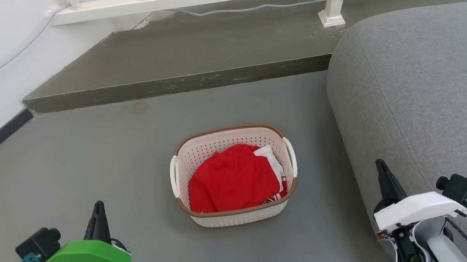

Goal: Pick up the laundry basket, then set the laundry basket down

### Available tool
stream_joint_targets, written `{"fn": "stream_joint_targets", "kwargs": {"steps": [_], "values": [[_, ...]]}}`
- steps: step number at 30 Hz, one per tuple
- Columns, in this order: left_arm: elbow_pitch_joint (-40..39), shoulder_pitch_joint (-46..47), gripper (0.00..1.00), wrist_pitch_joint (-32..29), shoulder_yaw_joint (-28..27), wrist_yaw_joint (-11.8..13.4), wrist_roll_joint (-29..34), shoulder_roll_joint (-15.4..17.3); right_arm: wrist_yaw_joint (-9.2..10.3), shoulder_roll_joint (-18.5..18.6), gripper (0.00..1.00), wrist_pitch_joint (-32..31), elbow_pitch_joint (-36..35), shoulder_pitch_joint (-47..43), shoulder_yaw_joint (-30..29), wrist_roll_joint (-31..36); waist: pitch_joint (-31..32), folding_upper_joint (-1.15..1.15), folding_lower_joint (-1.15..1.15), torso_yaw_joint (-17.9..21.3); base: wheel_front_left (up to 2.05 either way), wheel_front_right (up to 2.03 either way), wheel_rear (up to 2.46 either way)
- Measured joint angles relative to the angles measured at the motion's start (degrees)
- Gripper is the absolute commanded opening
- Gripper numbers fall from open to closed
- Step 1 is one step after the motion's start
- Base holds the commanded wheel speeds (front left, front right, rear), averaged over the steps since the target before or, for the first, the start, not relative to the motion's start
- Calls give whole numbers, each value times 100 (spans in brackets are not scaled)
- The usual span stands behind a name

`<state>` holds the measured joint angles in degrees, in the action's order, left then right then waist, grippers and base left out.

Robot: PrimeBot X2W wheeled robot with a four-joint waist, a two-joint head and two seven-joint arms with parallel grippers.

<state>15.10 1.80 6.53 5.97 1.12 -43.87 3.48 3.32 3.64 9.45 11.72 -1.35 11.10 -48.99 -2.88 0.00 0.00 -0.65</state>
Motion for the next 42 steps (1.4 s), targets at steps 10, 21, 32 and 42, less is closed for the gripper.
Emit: {"fn": "stream_joint_targets", "kwargs": {"steps": [10,21,32,42], "values": [[18,3,0,-191,-142,-115,-671,-27,-129,48,0,-152,4,21,-174,-691,38,0,0,8,0,0,0],[30,7,0,-382,-296,-214,-1410,-42,-281,98,0,-325,25,90,-360,-1446,80,0,0,18,0,0,0],[46,18,0,-576,-438,-348,-2086,-62,-403,145,0,-459,68,122,-526,-2132,118,0,0,27,0,0,0],[53,29,0,-724,-593,-470,-2766,-75,-535,178,0,-601,113,201,-694,-2813,157,0,0,36,0,0,0]]}}
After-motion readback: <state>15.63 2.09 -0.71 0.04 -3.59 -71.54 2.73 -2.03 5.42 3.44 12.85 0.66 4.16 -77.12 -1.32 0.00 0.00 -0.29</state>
